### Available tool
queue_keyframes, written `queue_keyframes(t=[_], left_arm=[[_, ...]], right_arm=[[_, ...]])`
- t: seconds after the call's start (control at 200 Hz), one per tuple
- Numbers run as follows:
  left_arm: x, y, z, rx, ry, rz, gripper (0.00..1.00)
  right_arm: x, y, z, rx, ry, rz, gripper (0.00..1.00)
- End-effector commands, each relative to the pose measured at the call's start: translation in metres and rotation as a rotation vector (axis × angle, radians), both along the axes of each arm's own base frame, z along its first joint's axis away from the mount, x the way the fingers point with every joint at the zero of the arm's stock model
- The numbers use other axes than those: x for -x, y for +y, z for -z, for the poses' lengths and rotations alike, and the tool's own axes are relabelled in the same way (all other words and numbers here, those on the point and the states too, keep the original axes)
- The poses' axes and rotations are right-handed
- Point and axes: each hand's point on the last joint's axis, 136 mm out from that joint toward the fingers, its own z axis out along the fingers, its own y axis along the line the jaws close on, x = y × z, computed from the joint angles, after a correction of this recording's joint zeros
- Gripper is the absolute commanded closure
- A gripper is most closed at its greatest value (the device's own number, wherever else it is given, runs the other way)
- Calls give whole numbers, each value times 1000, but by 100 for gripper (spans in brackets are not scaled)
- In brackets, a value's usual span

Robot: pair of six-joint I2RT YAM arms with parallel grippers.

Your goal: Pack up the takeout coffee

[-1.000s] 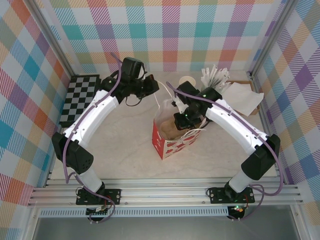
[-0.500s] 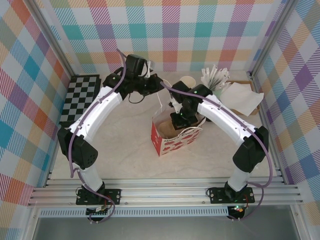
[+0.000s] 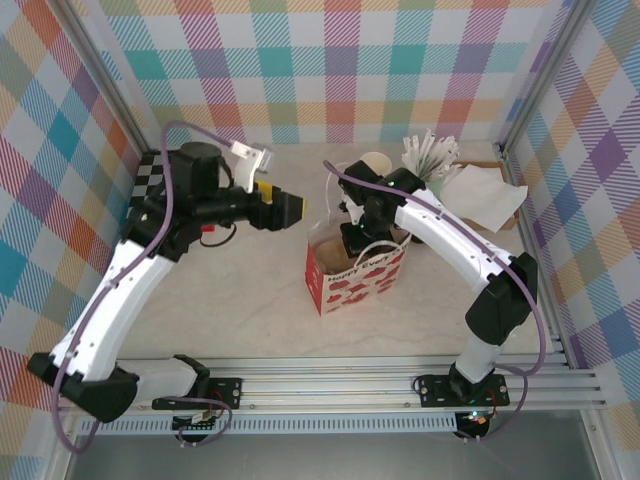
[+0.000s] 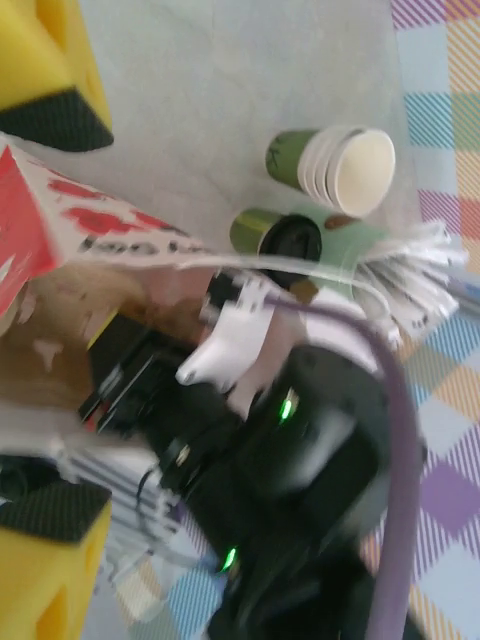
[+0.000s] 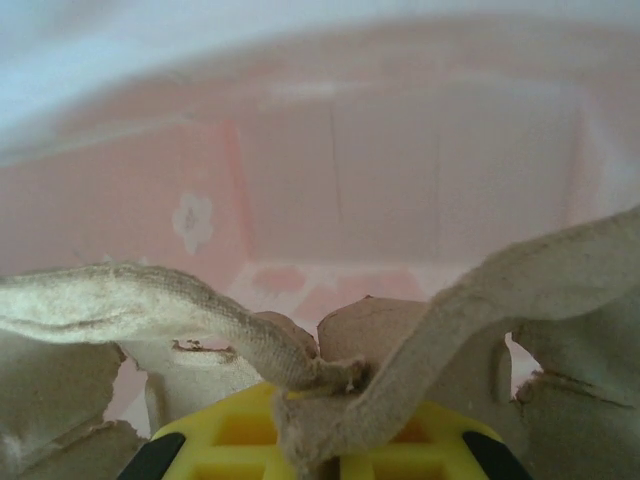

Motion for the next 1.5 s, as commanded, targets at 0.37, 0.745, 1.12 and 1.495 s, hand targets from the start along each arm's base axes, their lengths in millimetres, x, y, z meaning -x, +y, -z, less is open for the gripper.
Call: queue_keyframes(t=[0.37,0.745,1.12,1.495], left_arm=[[43,-64,2,-70,-200,302,11],[60,-139,26,-260,-457,364,25],[85,-148,26,-182,-460,509,71],[83,-139,24,-190,-433,464,100]], right_arm=[[-1,9,-1,-4,46,26,100],[-1,9,-2,6,36,64,100],[-2,8,-1,20,22,95,100],[3,8,-2,-3,22,86,100]])
